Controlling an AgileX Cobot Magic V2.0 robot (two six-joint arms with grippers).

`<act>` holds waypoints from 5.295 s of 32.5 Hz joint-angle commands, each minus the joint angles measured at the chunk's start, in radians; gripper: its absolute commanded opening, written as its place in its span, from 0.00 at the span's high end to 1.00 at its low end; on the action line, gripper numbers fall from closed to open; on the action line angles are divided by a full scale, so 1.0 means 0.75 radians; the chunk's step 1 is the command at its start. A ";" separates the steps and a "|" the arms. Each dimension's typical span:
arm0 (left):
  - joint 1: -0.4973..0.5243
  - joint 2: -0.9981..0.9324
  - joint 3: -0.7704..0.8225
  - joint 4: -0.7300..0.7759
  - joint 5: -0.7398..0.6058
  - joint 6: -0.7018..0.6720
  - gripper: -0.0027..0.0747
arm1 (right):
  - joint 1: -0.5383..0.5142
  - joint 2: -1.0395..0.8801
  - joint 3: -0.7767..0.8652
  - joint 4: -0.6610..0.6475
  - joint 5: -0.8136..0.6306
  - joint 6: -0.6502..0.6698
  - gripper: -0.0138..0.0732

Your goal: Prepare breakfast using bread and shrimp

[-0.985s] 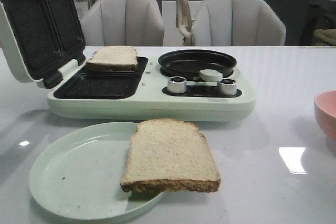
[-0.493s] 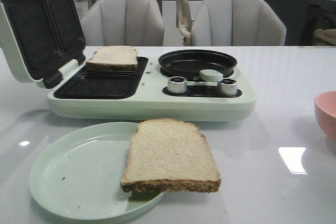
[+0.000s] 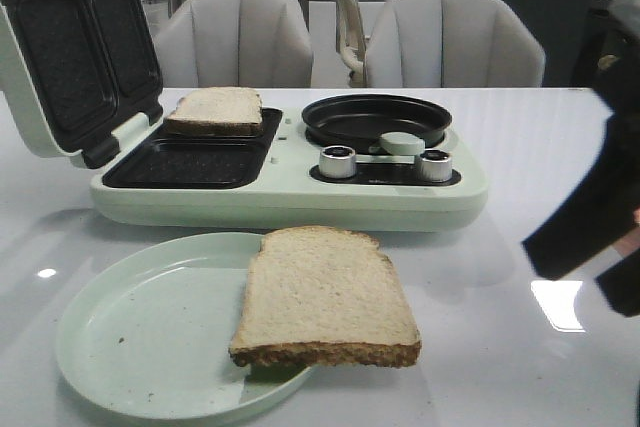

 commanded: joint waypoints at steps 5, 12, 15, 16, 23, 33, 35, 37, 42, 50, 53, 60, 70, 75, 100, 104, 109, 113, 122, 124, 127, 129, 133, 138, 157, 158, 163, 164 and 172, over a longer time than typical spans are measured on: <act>0.004 0.015 -0.039 0.007 -0.122 -0.004 0.54 | 0.175 0.278 -0.168 0.358 -0.097 -0.227 0.16; 0.004 0.015 -0.039 0.007 -0.122 -0.004 0.54 | 0.235 0.516 -0.344 0.384 -0.082 -0.227 0.16; 0.004 0.015 -0.039 0.007 -0.122 -0.004 0.54 | 0.235 0.604 -0.408 0.385 -0.055 -0.227 0.16; 0.004 0.015 -0.039 0.007 -0.122 -0.004 0.54 | 0.235 0.622 -0.420 0.385 -0.051 -0.227 0.16; 0.004 0.015 -0.039 0.011 -0.122 -0.004 0.54 | 0.235 0.646 -0.435 0.385 -0.047 -0.230 0.44; 0.004 0.015 -0.039 0.037 -0.122 -0.004 0.54 | 0.235 0.635 -0.435 0.385 -0.054 -0.230 0.73; 0.004 0.015 -0.039 0.037 -0.122 -0.004 0.54 | 0.235 0.621 -0.435 0.385 -0.052 -0.230 0.76; 0.004 0.015 -0.039 0.037 -0.122 -0.004 0.54 | 0.235 0.598 -0.435 0.385 -0.045 -0.230 0.79; 0.004 0.015 -0.039 0.037 -0.122 -0.004 0.54 | 0.235 0.496 -0.435 0.385 0.015 -0.231 0.80; 0.004 0.015 -0.039 0.037 -0.122 -0.004 0.54 | 0.235 0.265 -0.487 0.385 0.139 -0.231 0.80; 0.004 0.015 -0.039 0.037 -0.122 -0.004 0.54 | 0.235 0.209 -0.550 0.385 0.170 -0.231 0.80; 0.004 0.015 -0.039 0.037 -0.122 -0.004 0.54 | 0.235 0.202 -0.724 0.398 0.142 -0.232 0.80; 0.004 0.015 -0.039 0.037 -0.122 -0.004 0.54 | 0.235 0.346 -0.872 0.594 0.004 -0.233 0.80; 0.004 0.015 -0.039 0.037 -0.122 -0.004 0.54 | 0.235 0.468 -0.950 0.719 -0.023 -0.233 0.80; 0.004 0.015 -0.039 0.037 -0.122 -0.004 0.54 | 0.325 1.080 -1.420 0.880 -0.030 -0.322 0.56; 0.004 0.015 -0.039 0.037 -0.122 -0.004 0.54 | 0.325 1.092 -1.426 0.879 -0.027 -0.322 0.36; 0.004 0.015 -0.039 0.037 -0.122 -0.004 0.54 | 0.322 1.092 -1.426 0.880 -0.030 -0.322 0.28; 0.004 0.015 -0.039 0.037 -0.122 -0.004 0.54 | 0.322 1.092 -1.426 0.880 -0.030 -0.322 0.28; 0.004 0.015 -0.039 0.037 -0.122 -0.004 0.54 | 0.318 1.092 -1.426 0.863 -0.009 -0.322 0.28; 0.004 0.015 -0.039 0.037 -0.122 -0.004 0.54 | 0.318 1.092 -1.426 0.861 -0.007 -0.322 0.28; 0.004 0.015 -0.039 0.037 -0.122 -0.004 0.54 | 0.311 1.087 -1.426 0.859 0.016 -0.322 0.28; 0.004 0.015 -0.039 0.037 -0.122 -0.004 0.54 | 0.309 1.075 -1.426 0.850 0.032 -0.322 0.28; 0.004 0.015 -0.039 0.037 -0.122 -0.004 0.54 | 0.309 1.020 -1.426 0.756 0.037 -0.322 0.28; 0.004 0.015 -0.039 0.037 -0.122 -0.004 0.54 | 0.306 0.912 -1.426 0.541 0.035 -0.267 0.29; 0.004 0.015 -0.039 0.037 -0.122 -0.004 0.54 | 0.298 0.359 -1.336 -1.147 0.266 0.711 0.29; 0.004 0.015 -0.039 0.037 -0.122 -0.004 0.54 | 0.298 0.327 -1.310 -1.190 0.271 0.727 0.29; 0.004 0.015 -0.039 0.037 -0.122 -0.004 0.54 | 0.298 0.177 -1.119 -1.256 0.262 0.754 0.29; 0.004 0.015 -0.039 0.037 -0.122 -0.004 0.54 | 0.298 0.152 -1.072 -1.256 0.255 0.754 0.29; 0.004 0.015 -0.039 0.037 -0.122 -0.004 0.54 | 0.298 -0.086 -0.764 -1.256 0.211 0.754 0.29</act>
